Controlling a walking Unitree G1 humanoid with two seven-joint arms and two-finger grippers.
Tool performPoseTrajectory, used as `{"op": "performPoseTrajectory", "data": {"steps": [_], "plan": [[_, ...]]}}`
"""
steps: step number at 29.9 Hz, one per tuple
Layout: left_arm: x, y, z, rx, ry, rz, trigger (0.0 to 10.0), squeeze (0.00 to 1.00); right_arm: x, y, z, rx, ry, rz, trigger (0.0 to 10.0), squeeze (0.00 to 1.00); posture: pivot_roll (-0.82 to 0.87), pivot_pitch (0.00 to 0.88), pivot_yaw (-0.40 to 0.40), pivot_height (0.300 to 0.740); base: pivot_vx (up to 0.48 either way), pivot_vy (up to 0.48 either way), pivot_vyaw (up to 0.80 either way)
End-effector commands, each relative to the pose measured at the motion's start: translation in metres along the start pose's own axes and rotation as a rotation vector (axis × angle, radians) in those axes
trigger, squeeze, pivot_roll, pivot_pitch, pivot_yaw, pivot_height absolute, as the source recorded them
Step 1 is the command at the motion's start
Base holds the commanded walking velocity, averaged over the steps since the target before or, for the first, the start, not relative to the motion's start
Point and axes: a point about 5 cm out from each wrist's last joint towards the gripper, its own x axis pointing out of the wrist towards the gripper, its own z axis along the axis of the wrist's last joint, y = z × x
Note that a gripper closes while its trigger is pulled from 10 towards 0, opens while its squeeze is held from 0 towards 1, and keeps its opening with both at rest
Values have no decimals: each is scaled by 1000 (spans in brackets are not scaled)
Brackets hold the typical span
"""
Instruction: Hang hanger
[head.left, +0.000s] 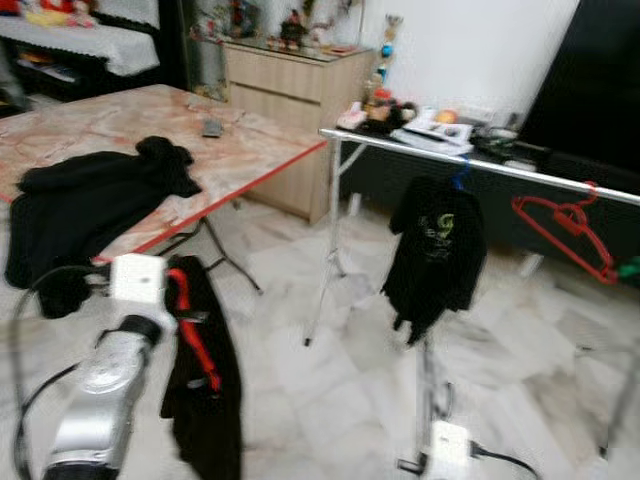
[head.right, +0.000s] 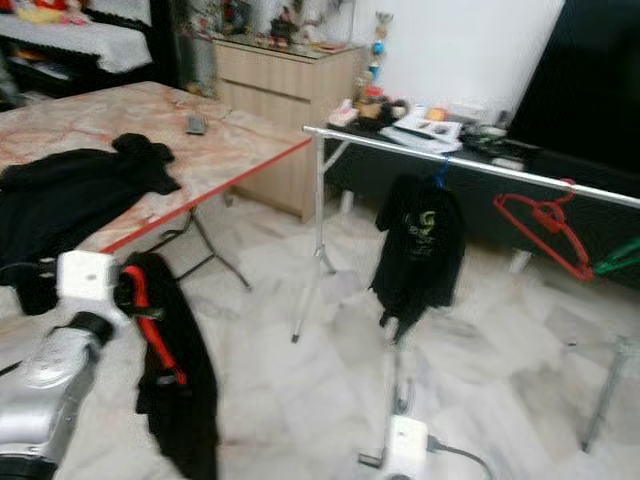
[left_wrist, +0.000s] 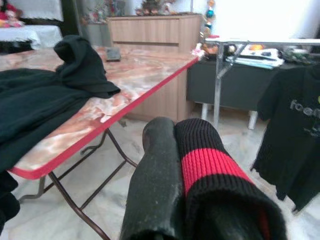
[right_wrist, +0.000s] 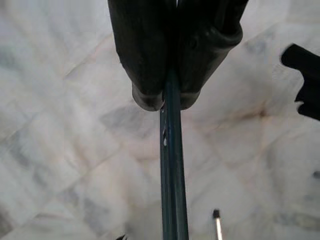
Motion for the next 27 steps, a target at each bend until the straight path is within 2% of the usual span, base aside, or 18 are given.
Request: {"op": "performPoseTrajectory", "data": {"steps": [1, 12, 27], "plan": [[3, -4, 11, -3, -44, -16, 10000, 0, 1, -9, 4, 4, -9, -30, 10000, 0, 178, 11, -38, 740, 0, 480, 0], [3, -4, 13, -5, -41, -22, 10000, 0, 1, -9, 5, 5, -11, -33, 10000, 0, 183, 17, -38, 740, 0, 480, -749], [3, -6, 16, 0, -46, -35, 10000, 0, 1, -9, 6, -4, -15, -26, 10000, 0, 191, 19, -41, 740, 0, 480, 0]]}}
